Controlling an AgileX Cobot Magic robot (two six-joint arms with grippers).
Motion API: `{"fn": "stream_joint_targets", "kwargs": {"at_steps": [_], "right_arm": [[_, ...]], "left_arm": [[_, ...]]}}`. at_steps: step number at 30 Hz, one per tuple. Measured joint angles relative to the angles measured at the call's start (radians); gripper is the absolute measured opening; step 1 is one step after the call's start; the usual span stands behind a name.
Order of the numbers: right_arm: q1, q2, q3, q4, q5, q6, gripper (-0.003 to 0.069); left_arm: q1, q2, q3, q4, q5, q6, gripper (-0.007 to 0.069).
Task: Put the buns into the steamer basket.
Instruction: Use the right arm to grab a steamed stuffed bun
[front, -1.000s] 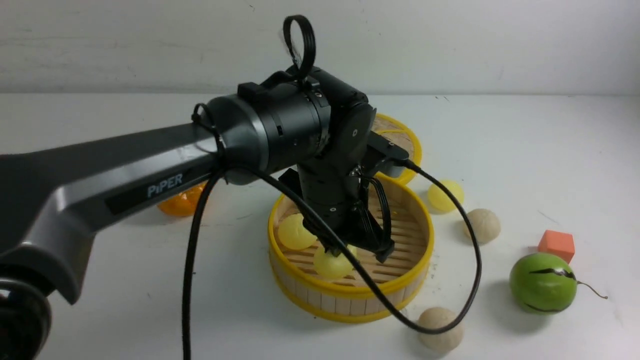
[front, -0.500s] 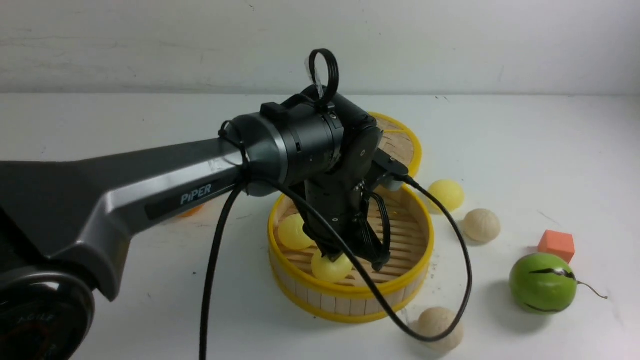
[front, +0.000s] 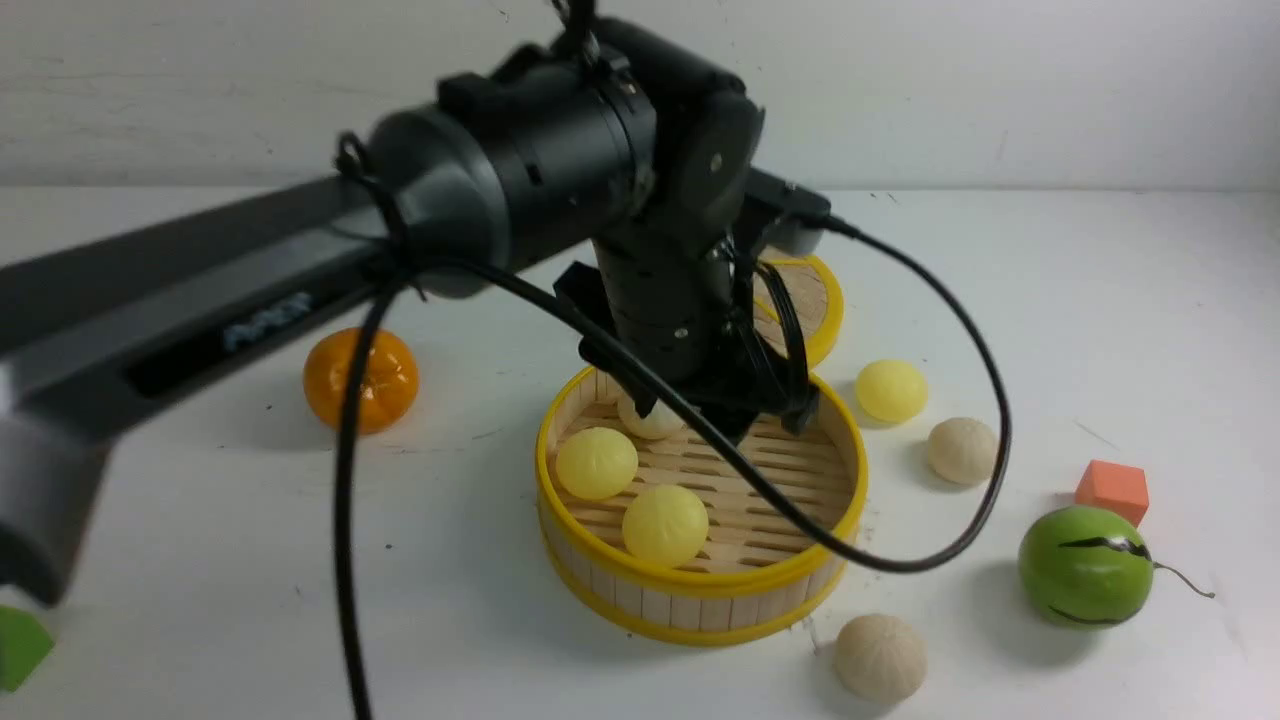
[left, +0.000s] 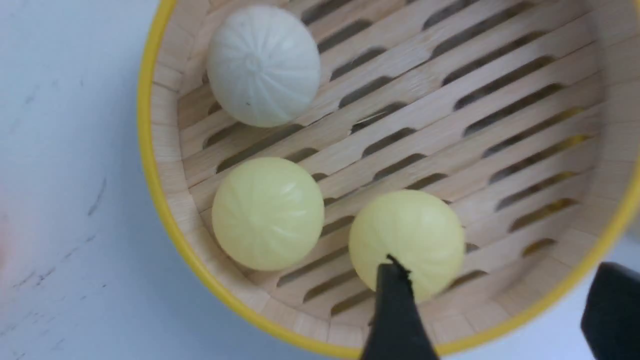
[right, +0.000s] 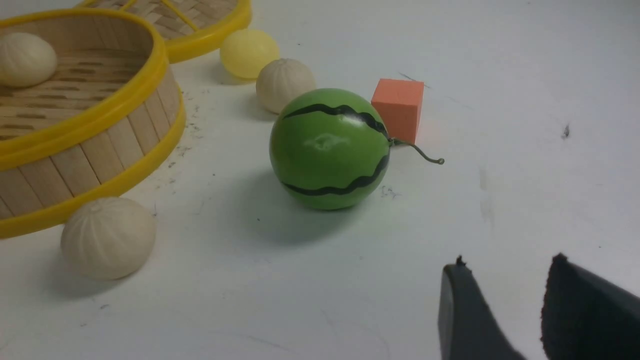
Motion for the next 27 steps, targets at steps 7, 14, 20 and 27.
{"fn": "stream_joint_targets", "kwargs": {"at_steps": [7,14,20,27], "right_arm": [[0.000,0.000,0.000,0.000,0.000,0.000,0.0241],[0.000,0.000,0.000,0.000,0.000,0.000,0.0241],[0.000,0.000,0.000,0.000,0.000,0.000,0.0241],[0.000,0.000,0.002,0.031,-0.023,0.027,0.0241]], "left_arm": [[0.005,-0.381,0.277,0.004,-0.097,-0.023,-0.0014],[0.006,-0.784,0.816,-0.090,-0.427,-0.038,-0.0013],[0.006,-1.118,1.293,-0.195,-0.890,-0.038,-0.0013],[0.006,-1.466,1.660,-0.232,-1.272,-0.041,-0.0013]]}}
